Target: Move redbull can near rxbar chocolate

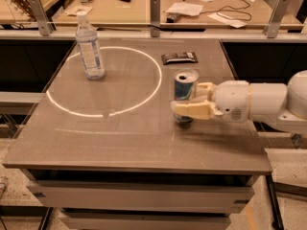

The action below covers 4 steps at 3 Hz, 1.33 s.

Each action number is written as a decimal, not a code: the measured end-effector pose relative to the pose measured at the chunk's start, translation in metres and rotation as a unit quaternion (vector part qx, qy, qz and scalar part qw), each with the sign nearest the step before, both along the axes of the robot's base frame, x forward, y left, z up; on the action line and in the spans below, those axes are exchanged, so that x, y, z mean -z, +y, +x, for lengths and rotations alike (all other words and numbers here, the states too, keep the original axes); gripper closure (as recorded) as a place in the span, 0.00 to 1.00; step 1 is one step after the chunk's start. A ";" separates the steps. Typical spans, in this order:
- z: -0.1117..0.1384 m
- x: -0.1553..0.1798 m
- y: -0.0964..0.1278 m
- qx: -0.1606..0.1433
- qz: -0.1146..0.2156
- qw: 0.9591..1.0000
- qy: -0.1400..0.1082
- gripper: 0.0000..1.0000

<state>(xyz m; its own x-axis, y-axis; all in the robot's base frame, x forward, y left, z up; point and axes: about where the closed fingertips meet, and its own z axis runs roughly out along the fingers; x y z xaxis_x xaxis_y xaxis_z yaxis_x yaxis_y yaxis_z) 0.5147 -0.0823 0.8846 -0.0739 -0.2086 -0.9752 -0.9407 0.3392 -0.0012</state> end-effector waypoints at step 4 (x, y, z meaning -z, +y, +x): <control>0.082 -0.040 -0.104 0.157 0.015 0.986 -0.047 1.00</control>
Offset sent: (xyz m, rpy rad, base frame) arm 0.0597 -0.1179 0.0504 0.0407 -0.1638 -0.3910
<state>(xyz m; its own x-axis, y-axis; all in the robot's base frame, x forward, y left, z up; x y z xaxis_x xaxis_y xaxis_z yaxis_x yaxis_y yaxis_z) 0.5971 -0.1868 0.9249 -0.0386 -0.1607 -0.9862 -0.7851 0.6155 -0.0696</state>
